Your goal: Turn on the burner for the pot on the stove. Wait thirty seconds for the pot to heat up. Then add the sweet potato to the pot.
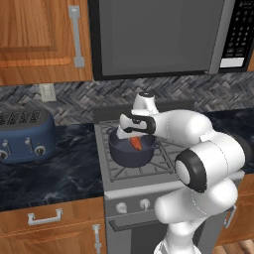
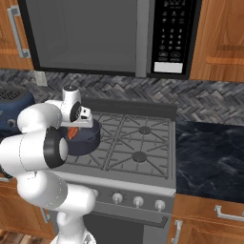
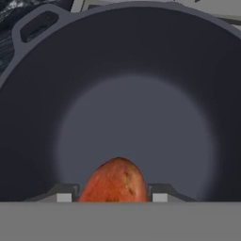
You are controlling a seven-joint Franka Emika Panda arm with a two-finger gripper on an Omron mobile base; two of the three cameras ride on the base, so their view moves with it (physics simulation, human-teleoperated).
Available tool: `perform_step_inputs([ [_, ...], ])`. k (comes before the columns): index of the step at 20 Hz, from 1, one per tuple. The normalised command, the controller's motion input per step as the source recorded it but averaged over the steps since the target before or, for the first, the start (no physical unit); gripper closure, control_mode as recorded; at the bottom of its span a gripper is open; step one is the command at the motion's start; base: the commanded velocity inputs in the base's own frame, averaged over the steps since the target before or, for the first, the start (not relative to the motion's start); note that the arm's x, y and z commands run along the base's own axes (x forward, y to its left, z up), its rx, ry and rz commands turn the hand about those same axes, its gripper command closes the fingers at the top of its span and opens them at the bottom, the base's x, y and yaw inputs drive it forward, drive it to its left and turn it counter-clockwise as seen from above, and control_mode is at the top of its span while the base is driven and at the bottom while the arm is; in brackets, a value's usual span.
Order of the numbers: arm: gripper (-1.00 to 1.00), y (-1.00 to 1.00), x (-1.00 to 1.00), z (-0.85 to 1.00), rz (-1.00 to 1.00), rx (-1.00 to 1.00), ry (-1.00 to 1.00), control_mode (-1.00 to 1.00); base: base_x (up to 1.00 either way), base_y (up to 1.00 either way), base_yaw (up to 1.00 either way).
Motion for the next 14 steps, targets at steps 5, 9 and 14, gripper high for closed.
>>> perform_step_inputs([
  [5,1.0,0.0,0.0,0.0,0.0,0.0,0.0,-1.0,0.0,0.0,0.0],
  [9,1.0,0.0,0.0,0.0,0.0,0.0,0.0,-1.0,0.0,0.0,0.0],
  [14,1.0,0.0,0.0,0.0,0.0,0.0,0.0,-1.0,0.0,0.0,0.0],
])
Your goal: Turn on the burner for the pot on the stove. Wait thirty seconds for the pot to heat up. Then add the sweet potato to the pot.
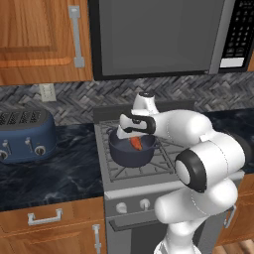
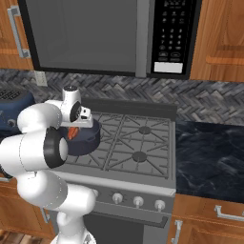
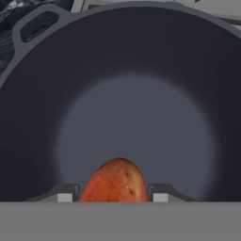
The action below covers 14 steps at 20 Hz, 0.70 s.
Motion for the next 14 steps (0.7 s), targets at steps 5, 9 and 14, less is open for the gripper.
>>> perform_step_inputs([
  [5,1.0,0.0,0.0,0.0,0.0,0.0,0.0,-1.0,0.0,0.0,0.0],
  [9,1.0,0.0,0.0,0.0,0.0,0.0,0.0,-1.0,0.0,0.0,0.0],
  [14,1.0,0.0,0.0,0.0,0.0,0.0,0.0,-1.0,0.0,0.0,0.0],
])
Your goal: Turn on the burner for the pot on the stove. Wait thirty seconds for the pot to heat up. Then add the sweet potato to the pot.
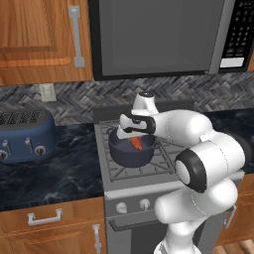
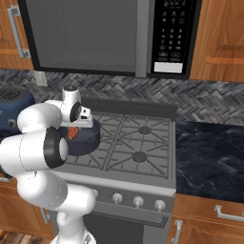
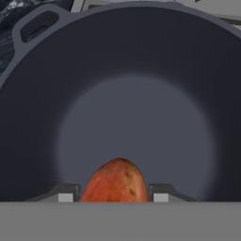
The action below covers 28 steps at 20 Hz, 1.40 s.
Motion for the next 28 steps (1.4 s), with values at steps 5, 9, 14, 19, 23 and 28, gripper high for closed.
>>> perform_step_inputs([
  [5,1.0,0.0,0.0,0.0,0.0,0.0,0.0,-1.0,0.0,0.0,0.0],
  [9,1.0,0.0,0.0,0.0,0.0,0.0,0.0,-1.0,0.0,0.0,0.0],
  [14,1.0,0.0,0.0,0.0,0.0,0.0,0.0,-1.0,0.0,0.0,0.0],
  [19,1.0,0.0,0.0,0.0,0.0,0.0,0.0,-1.0,0.0,0.0,0.0],
  [23,1.0,0.0,0.0,0.0,0.0,0.0,0.0,-1.0,0.0,0.0,0.0],
  [28,1.0,0.0,0.0,0.0,0.0,0.0,0.0,-1.0,0.0,0.0,0.0],
])
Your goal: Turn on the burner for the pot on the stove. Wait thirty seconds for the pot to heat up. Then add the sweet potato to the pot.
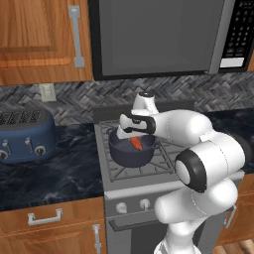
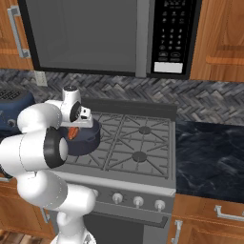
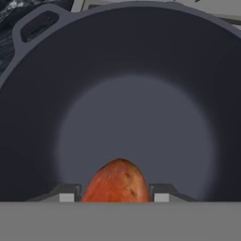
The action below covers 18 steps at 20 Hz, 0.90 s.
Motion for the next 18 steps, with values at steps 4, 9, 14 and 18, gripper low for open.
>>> perform_step_inputs([
  [4,1.0,0.0,0.0,0.0,0.0,0.0,0.0,-1.0,0.0,0.0,0.0],
  [9,1.0,0.0,0.0,0.0,0.0,0.0,0.0,-1.0,0.0,0.0,0.0],
  [14,1.0,0.0,0.0,0.0,0.0,0.0,0.0,-1.0,0.0,0.0,0.0],
  [18,1.0,0.0,0.0,0.0,0.0,0.0,0.0,-1.0,0.0,0.0,0.0],
])
